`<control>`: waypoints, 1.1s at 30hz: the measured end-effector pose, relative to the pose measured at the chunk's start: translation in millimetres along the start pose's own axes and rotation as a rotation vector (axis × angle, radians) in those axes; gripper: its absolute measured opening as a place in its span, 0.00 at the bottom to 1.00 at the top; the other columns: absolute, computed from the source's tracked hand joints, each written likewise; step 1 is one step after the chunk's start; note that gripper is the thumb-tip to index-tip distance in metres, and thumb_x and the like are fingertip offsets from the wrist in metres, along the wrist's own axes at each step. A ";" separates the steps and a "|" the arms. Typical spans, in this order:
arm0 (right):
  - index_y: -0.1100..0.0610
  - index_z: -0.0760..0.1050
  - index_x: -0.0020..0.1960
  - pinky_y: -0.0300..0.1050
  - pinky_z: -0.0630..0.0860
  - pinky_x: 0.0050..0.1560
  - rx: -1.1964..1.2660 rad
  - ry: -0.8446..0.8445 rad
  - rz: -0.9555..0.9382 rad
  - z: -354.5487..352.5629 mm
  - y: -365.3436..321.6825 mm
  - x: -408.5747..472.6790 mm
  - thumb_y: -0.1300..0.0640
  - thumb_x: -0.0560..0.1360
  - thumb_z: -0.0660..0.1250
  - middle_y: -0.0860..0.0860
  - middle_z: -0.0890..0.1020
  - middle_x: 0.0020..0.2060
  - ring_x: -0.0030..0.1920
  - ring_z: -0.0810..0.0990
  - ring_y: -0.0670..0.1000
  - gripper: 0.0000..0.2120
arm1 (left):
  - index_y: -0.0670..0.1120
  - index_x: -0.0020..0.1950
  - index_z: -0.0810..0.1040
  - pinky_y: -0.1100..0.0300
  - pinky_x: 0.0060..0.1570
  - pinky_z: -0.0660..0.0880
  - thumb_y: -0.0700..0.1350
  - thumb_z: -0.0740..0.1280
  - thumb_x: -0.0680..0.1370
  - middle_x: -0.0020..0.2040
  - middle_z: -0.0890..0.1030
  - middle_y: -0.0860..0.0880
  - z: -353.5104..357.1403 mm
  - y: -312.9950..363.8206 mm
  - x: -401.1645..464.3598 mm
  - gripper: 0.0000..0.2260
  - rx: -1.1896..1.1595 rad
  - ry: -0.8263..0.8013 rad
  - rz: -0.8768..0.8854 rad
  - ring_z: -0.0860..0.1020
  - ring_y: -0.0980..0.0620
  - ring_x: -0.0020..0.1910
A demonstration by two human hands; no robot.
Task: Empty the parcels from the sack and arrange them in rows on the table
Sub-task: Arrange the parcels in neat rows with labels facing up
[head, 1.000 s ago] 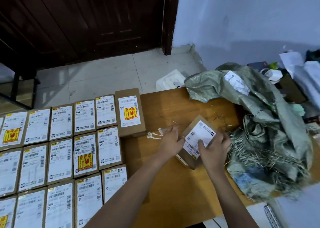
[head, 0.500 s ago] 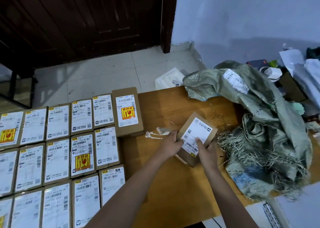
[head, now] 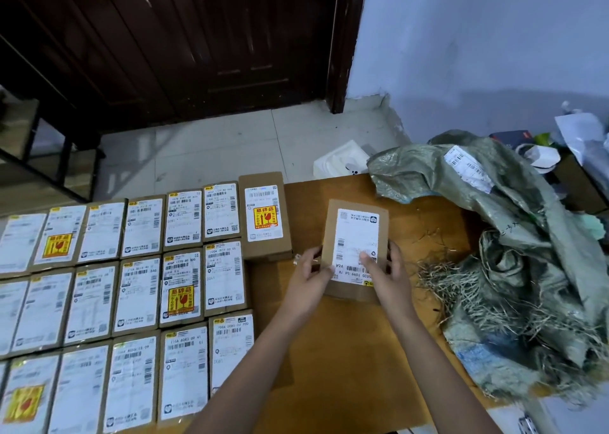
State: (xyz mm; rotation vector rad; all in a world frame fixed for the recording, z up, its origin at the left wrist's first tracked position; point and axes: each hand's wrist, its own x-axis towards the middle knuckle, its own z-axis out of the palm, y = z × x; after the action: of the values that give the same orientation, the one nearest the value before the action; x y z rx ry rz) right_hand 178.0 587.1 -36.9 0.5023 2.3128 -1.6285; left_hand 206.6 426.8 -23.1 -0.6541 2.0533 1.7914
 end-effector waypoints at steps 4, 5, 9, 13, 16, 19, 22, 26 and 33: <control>0.39 0.62 0.70 0.29 0.74 0.37 0.123 -0.105 -0.004 8.0 -18.1 -7.4 0.50 0.74 0.70 0.39 0.78 0.54 0.48 0.77 0.35 0.29 | 0.53 0.71 0.67 0.60 0.58 0.71 0.47 0.66 0.78 0.65 0.74 0.52 -12.3 -5.0 -15.8 0.21 -0.142 0.074 0.016 0.73 0.54 0.63; 0.40 0.62 0.72 0.27 0.73 0.35 0.142 -0.133 0.002 9.9 -21.0 -8.6 0.50 0.75 0.70 0.41 0.78 0.55 0.48 0.76 0.35 0.30 | 0.53 0.71 0.67 0.60 0.57 0.71 0.47 0.66 0.78 0.65 0.74 0.52 -14.6 -6.3 -20.0 0.22 -0.161 0.085 0.024 0.73 0.55 0.63; 0.42 0.62 0.73 0.26 0.74 0.36 0.199 -0.234 0.017 17.0 -24.4 -13.9 0.53 0.75 0.70 0.42 0.79 0.57 0.47 0.79 0.34 0.30 | 0.55 0.69 0.68 0.62 0.54 0.72 0.46 0.67 0.78 0.64 0.75 0.55 -26.7 -11.4 -34.8 0.20 -0.213 0.116 0.034 0.73 0.56 0.63; 0.44 0.66 0.72 0.36 0.78 0.43 0.265 -0.280 0.045 26.6 -27.2 -19.8 0.53 0.71 0.74 0.46 0.80 0.60 0.53 0.82 0.43 0.32 | 0.56 0.68 0.69 0.59 0.56 0.75 0.49 0.67 0.78 0.64 0.76 0.54 -51.4 -10.6 -47.7 0.19 -0.211 0.065 0.000 0.75 0.54 0.61; 0.45 0.66 0.72 0.42 0.78 0.49 0.273 -0.305 0.065 38.4 -31.7 -30.0 0.55 0.72 0.73 0.49 0.80 0.61 0.56 0.81 0.48 0.31 | 0.54 0.68 0.69 0.57 0.58 0.74 0.51 0.68 0.77 0.65 0.75 0.54 -77.7 -8.6 -57.0 0.20 -0.131 0.094 -0.036 0.74 0.53 0.62; 0.46 0.65 0.72 0.44 0.78 0.51 0.254 -0.320 0.079 52.3 -36.6 -42.7 0.54 0.72 0.73 0.49 0.80 0.61 0.56 0.81 0.49 0.32 | 0.51 0.67 0.70 0.60 0.46 0.74 0.50 0.67 0.77 0.63 0.75 0.53 -106.8 0.1 -65.2 0.18 -0.083 0.143 -0.019 0.73 0.51 0.62; 0.43 0.64 0.70 0.45 0.77 0.50 0.179 -0.407 0.138 61.1 -44.7 -59.2 0.49 0.70 0.75 0.48 0.79 0.60 0.56 0.80 0.50 0.33 | 0.49 0.68 0.68 0.63 0.45 0.72 0.52 0.69 0.76 0.63 0.72 0.55 -138.4 9.9 -60.1 0.23 0.067 0.144 0.043 0.71 0.54 0.63; 0.32 0.68 0.59 0.40 0.77 0.48 0.024 -0.587 0.104 63.5 -54.5 -72.2 0.44 0.62 0.75 0.41 0.76 0.60 0.57 0.79 0.45 0.28 | 0.48 0.73 0.62 0.48 0.66 0.69 0.59 0.73 0.70 0.73 0.65 0.48 -174.4 37.8 -36.7 0.37 0.473 0.057 0.127 0.67 0.46 0.71; 0.33 0.70 0.62 0.50 0.78 0.59 -0.087 -0.714 0.012 74.2 -66.3 -81.2 0.38 0.58 0.78 0.41 0.78 0.61 0.58 0.81 0.47 0.34 | 0.48 0.71 0.64 0.44 0.68 0.68 0.62 0.74 0.66 0.67 0.75 0.47 -188.0 90.1 -5.0 0.39 0.806 -0.594 -0.319 0.72 0.44 0.66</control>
State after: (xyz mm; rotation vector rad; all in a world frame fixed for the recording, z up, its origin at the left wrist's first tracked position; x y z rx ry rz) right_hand 224.5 486.4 27.9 -0.0885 1.8163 -1.3855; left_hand 170.3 250.8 82.6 -0.1563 1.8683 0.7301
